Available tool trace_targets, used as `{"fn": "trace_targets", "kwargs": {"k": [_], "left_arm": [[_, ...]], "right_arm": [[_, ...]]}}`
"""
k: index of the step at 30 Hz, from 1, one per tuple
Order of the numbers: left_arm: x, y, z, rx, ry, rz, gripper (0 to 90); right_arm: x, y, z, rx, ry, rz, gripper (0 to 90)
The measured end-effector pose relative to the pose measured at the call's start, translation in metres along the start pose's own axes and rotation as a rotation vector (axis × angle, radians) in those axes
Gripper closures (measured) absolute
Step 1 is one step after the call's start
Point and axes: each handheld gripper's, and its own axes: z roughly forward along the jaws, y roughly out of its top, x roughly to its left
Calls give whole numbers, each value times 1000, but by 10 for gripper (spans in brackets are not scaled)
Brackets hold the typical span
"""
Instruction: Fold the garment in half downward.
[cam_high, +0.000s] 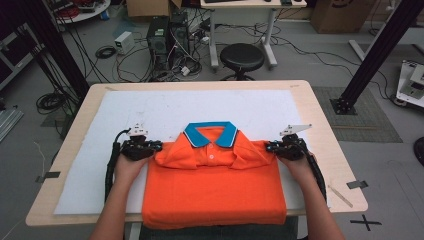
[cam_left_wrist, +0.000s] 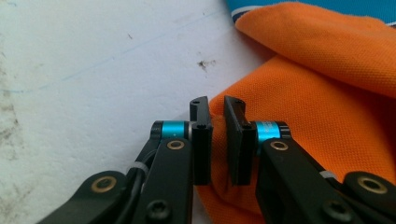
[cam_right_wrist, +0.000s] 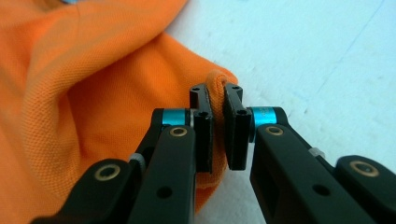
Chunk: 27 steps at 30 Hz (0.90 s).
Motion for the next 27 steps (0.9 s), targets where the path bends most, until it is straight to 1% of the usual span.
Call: {"fn": "trace_targets", "kwargs": {"k": [3,5,8,11,13,16,18,19,20,22,24,26,27], "left_arm": [[2,2,1,-14,10,8,822],[4,5,2,-15,9,3,823],[6,10,4,-12,13,10,825],[7,12,8,-33,20,12,828],[9,12,11,-12,19,12,828],[11,14,13,-10,16,11,828],[13,20,16,4,19,19,828],[13,22,17,3,23,19,828],[13,23,17,-5,28,29,828],[14,24,19,-14,28,23,829],[18,23,24,5,21,6,828],[19,24,25,6,21,4,828],[19,28,27,12,24,9,828]], "right_arm": [[-3,1,0,-7,-8,1,851],[-4,2,1,-8,-15,-2,851],[-5,5,1,-15,-30,1,852],[-9,7,0,-28,-43,7,852],[-12,8,1,-27,-50,14,852],[-14,9,2,-21,-52,15,852],[-15,13,3,-13,-64,7,852],[-16,15,3,-10,-68,5,852],[-17,16,3,-10,-72,1,852],[-17,18,4,-7,-76,3,852],[-21,19,5,-9,-80,0,852],[-22,20,6,-4,-82,-1,851],[-23,20,7,-1,-83,-1,851]]}}
